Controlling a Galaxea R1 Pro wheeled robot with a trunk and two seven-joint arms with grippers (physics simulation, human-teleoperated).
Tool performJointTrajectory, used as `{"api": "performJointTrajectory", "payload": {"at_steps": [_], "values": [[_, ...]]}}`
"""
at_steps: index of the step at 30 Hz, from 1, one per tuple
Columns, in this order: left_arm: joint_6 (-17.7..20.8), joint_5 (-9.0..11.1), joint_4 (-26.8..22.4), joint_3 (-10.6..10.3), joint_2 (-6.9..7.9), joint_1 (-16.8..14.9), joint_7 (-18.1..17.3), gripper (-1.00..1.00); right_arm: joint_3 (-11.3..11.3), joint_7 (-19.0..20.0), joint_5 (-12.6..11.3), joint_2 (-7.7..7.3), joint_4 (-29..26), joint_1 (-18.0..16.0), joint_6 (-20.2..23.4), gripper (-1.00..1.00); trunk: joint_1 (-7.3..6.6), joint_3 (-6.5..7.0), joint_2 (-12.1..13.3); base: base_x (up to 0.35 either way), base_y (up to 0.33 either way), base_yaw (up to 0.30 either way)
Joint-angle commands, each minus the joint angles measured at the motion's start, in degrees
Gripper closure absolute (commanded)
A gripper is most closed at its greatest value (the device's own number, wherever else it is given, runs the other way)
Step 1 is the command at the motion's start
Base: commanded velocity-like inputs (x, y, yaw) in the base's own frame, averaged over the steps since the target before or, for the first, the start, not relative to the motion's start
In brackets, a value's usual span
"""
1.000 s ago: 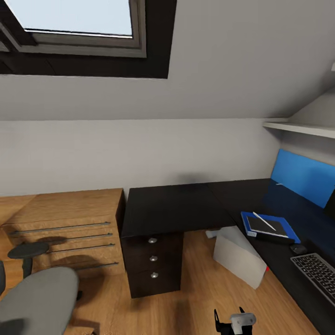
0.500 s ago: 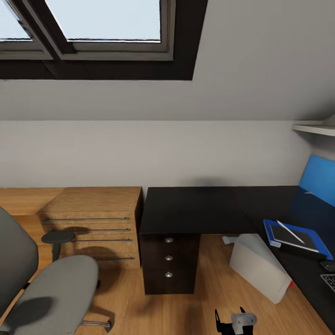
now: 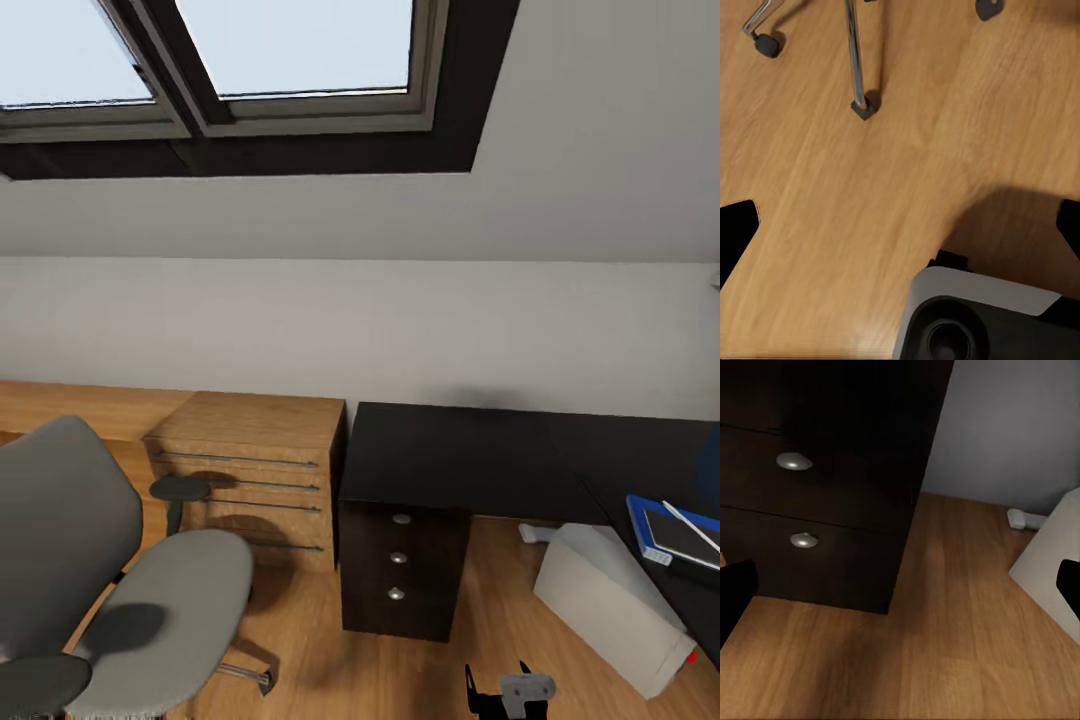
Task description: In the bedroom, organize the workspace by keeping the computer under the desk, ensuring the monitor is on the desk, placing the keyboard on the desk next to the monitor, placing the mouse on the desk next to the keyboard, moving the folder from the swivel chair onto the desk next to the mouse, stacking the notebook on top of the folder with the pen on top of the notebook, and positioning the swivel chair next to the desk.
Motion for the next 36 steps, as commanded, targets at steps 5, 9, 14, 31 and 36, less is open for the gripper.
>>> {"api": "performJointTrajectory", "payload": {"at_steps": [5,9,14,31,36], "values": [[-0.2,0.6,-0.1,-0.5,0.07,0.0,0.3,-1.00,0.5,-0.5,-3.6,0.07,0.0,0.0,-0.1,-1.00,0.01,-0.06,0.0,0.000,0.000,0.288],[-0.1,0.6,0.0,-0.5,0.04,0.0,0.3,-1.00,0.6,-0.5,-4.8,0.16,0.0,0.0,0.1,-1.00,0.01,-0.06,0.0,0.000,0.000,0.288],[-0.1,0.6,0.0,-0.5,0.11,0.0,0.3,-1.00,0.6,-0.5,-5.0,0.24,-0.3,0.0,3.3,-1.00,0.01,-0.06,0.0,-0.120,0.000,0.288],[-0.1,0.6,0.0,-0.5,0.12,0.0,0.3,-1.00,0.7,-0.4,-5.1,0.42,-0.5,0.0,5.0,-1.00,0.01,-0.06,0.0,-0.078,-0.035,0.288],[-0.1,0.6,0.0,-0.5,0.12,0.0,0.3,-1.00,0.7,-0.4,-5.1,0.43,-0.5,0.0,5.0,-1.00,0.01,-0.06,0.0,0.000,0.000,0.287]]}}
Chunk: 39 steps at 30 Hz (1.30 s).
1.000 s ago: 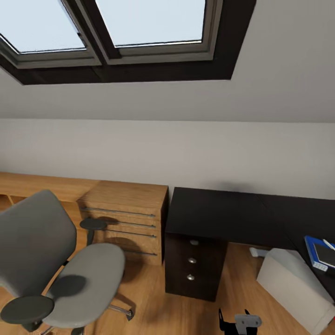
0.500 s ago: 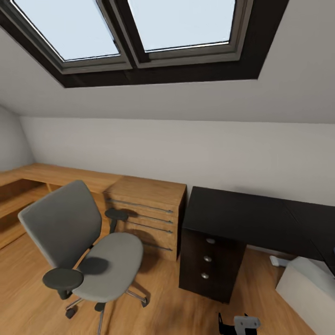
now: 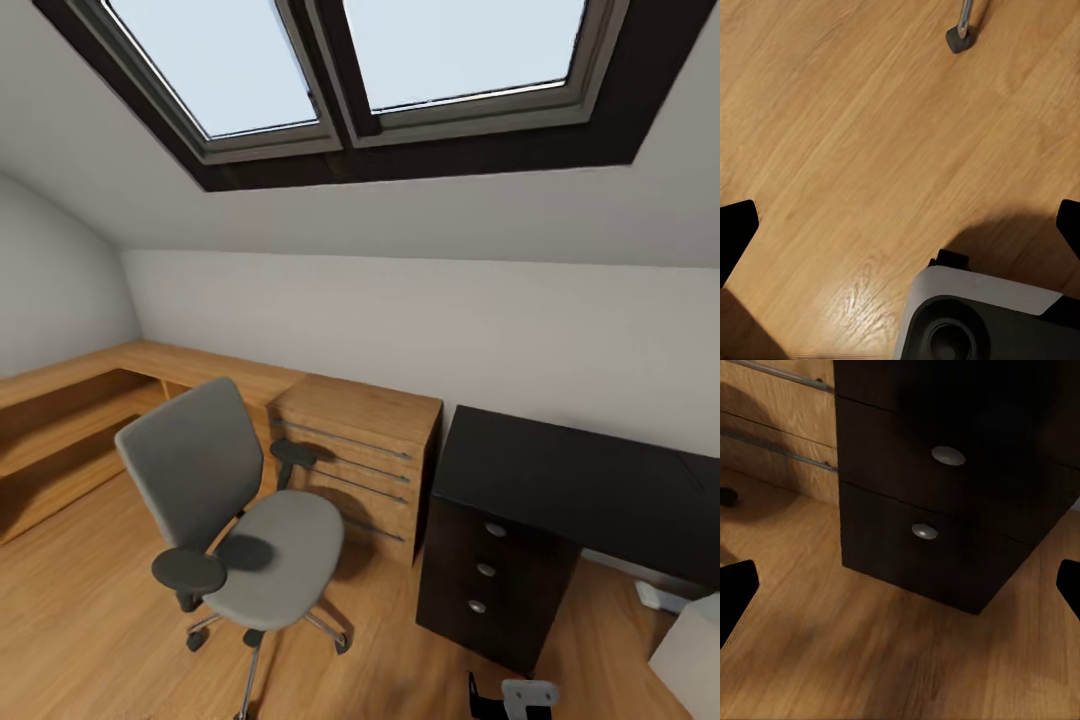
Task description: In the bedroom, organize the workspace by keeping the computer under the desk, ensuring the monitor is on the desk, placing the keyboard on the desk next to the monitor, placing the mouse on the desk next to the keyboard, moving the folder from the swivel chair onto the desk next to the mouse, stacking the notebook on top of the folder with the pen on top of the notebook, and positioning the swivel chair next to the desk.
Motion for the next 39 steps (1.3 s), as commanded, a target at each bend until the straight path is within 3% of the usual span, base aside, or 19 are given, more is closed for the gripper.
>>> {"api": "performJointTrajectory", "payload": {"at_steps": [1,32,39], "values": [[-0.1,0.5,-0.1,-0.5,0.05,0.0,0.4,-1.00,0.5,-0.5,0.1,0.03,0.1,0.0,0.0,-1.00,0.01,-0.06,0.0,0.000,0.000,0.287],[-0.1,0.5,-0.1,-0.5,0.05,0.0,0.4,-1.00,0.5,-0.5,0.1,0.03,0.0,0.0,0.0,-1.00,0.01,-0.06,0.0,-0.001,0.000,0.287],[0.1,0.5,-0.1,-0.5,0.05,0.0,0.4,-1.00,0.5,-0.5,0.1,0.03,0.0,0.0,0.0,-1.00,0.01,-0.06,0.0,-0.264,0.000,0.288]]}}
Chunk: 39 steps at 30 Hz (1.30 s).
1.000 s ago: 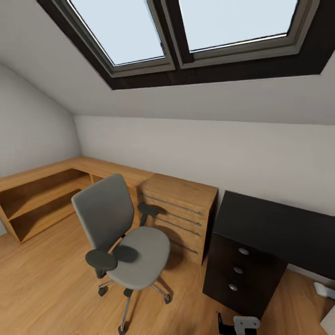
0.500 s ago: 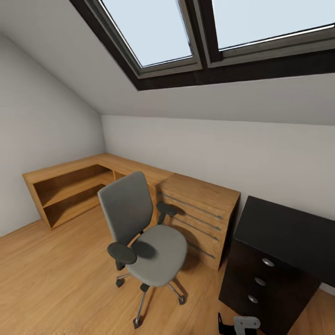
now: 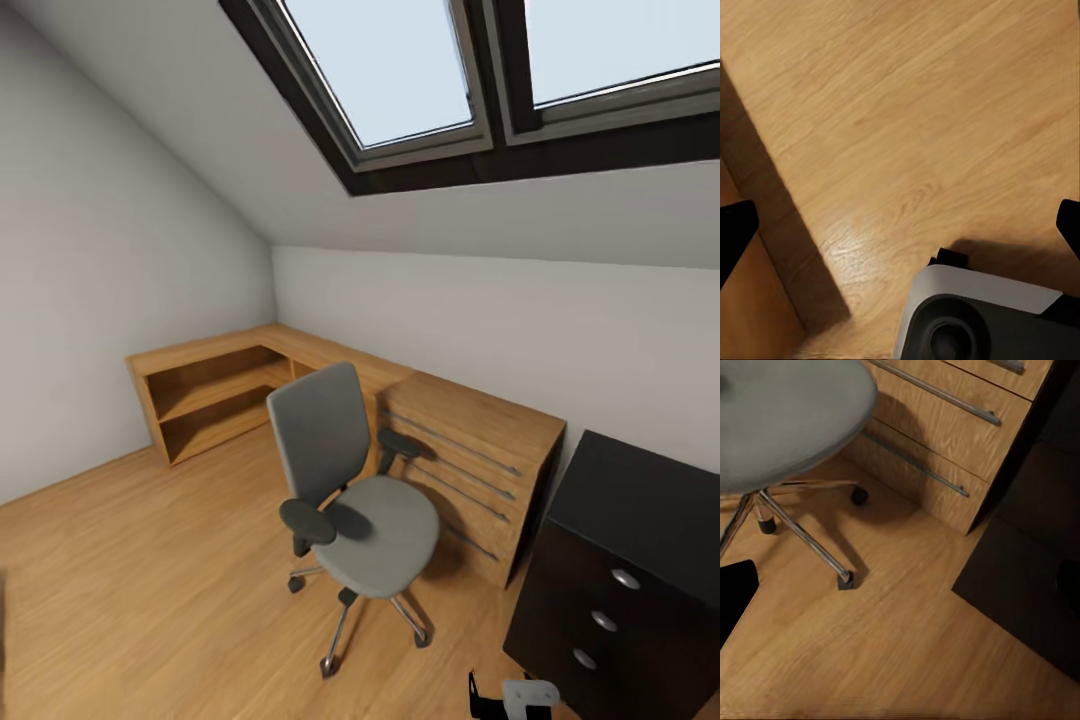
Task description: In the bedroom, organize the workspace by keeping the computer under the desk, ensuring the monitor is on the desk, placing the keyboard on the desk next to the monitor, placing the mouse on the desk next to the keyboard, moving the folder from the swivel chair onto the desk next to the mouse, stacking the notebook on top of the folder with the pen on top of the notebook, and positioning the swivel chair next to the desk.
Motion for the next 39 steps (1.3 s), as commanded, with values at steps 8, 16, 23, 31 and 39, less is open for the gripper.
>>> {"api": "performJointTrajectory", "payload": {"at_steps": [8,16,23,31,39], "values": [[0.0,0.5,-0.1,-0.5,0.04,0.0,0.4,-1.00,0.6,-0.5,0.0,0.02,0.0,0.0,0.0,-1.00,-0.03,-0.06,0.0,-0.199,-0.123,0.287],[-0.1,0.5,-0.1,-0.5,0.04,0.0,0.3,-1.00,0.5,-0.5,0.1,-0.01,0.0,0.0,-0.1,-1.00,-0.03,-0.06,0.0,-0.014,-0.070,0.282],[-0.2,0.5,-0.1,-0.5,0.04,0.0,0.4,-1.00,0.7,-0.2,0.3,0.00,0.0,0.0,-0.3,-1.00,-0.03,-0.10,0.0,-0.001,-0.005,0.185],[-0.3,0.5,-0.1,-0.5,0.04,0.0,0.4,-1.00,0.6,-0.3,0.2,0.20,0.0,0.0,-0.4,-1.00,-0.03,-0.15,0.0,0.000,0.000,0.181],[-0.5,0.4,-0.1,-0.5,-0.04,0.0,0.3,-1.00,0.6,-0.3,0.1,0.20,0.0,0.0,-0.3,-1.00,-0.03,-0.15,0.0,0.000,0.000,0.282]]}}
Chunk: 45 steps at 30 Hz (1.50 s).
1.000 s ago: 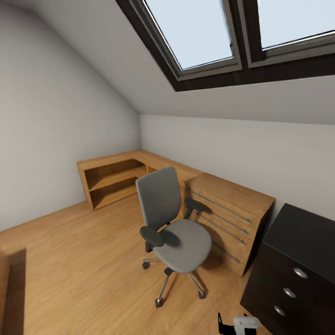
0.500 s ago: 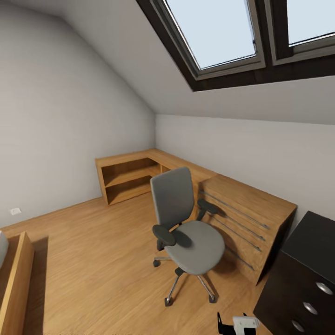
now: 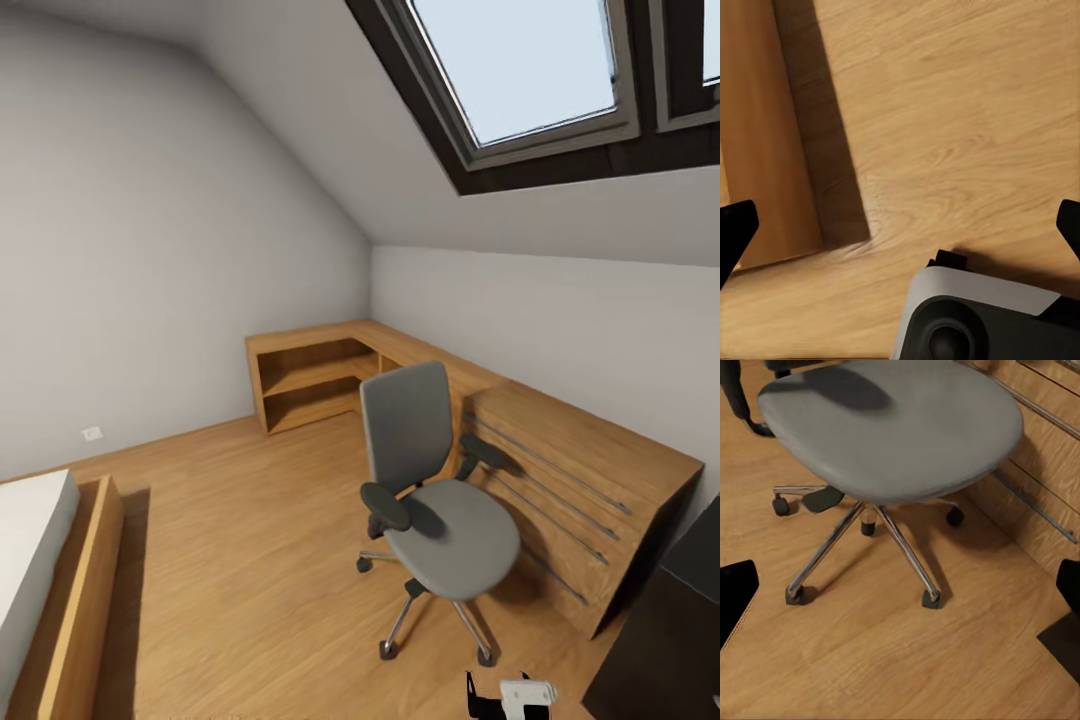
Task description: In the bedroom, organize the workspace by keeping the computer under the desk, ensuring the monitor is on the desk, placing the keyboard on the desk next to the monitor, placing the mouse on the desk next to the keyboard, moving the folder from the swivel chair onto the desk next to the mouse, stacking the notebook on top of the folder with the pen on top of the notebook, and positioning the swivel chair next to the desk.
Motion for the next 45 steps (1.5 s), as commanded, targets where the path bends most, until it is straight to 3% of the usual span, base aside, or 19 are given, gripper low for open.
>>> {"api": "performJointTrajectory", "payload": {"at_steps": [1,18,30,45], "values": [[-0.2,0.5,-0.1,-0.5,0.04,0.0,0.4,-1.00,0.5,-0.5,0.1,0.03,0.0,0.0,0.0,-1.00,0.01,-0.06,0.0,0.000,0.000,0.286],[-1.7,0.5,-0.1,-0.6,0.04,0.0,0.3,-1.00,0.6,-0.5,0.1,0.03,0.0,0.0,-0.1,-1.00,0.01,-0.04,0.0,0.242,0.000,0.287],[-1.7,0.4,-0.1,-0.6,0.00,0.0,0.3,-1.00,0.6,-0.5,0.1,0.03,0.0,0.0,-0.2,-1.00,0.01,0.29,0.0,0.066,0.000,0.284],[-1.6,0.5,-0.1,-0.5,0.04,0.0,0.3,-1.00,0.6,-0.5,0.1,-0.03,0.0,0.0,-0.2,-1.00,0.01,0.83,0.0,0.267,0.000,0.261]]}}
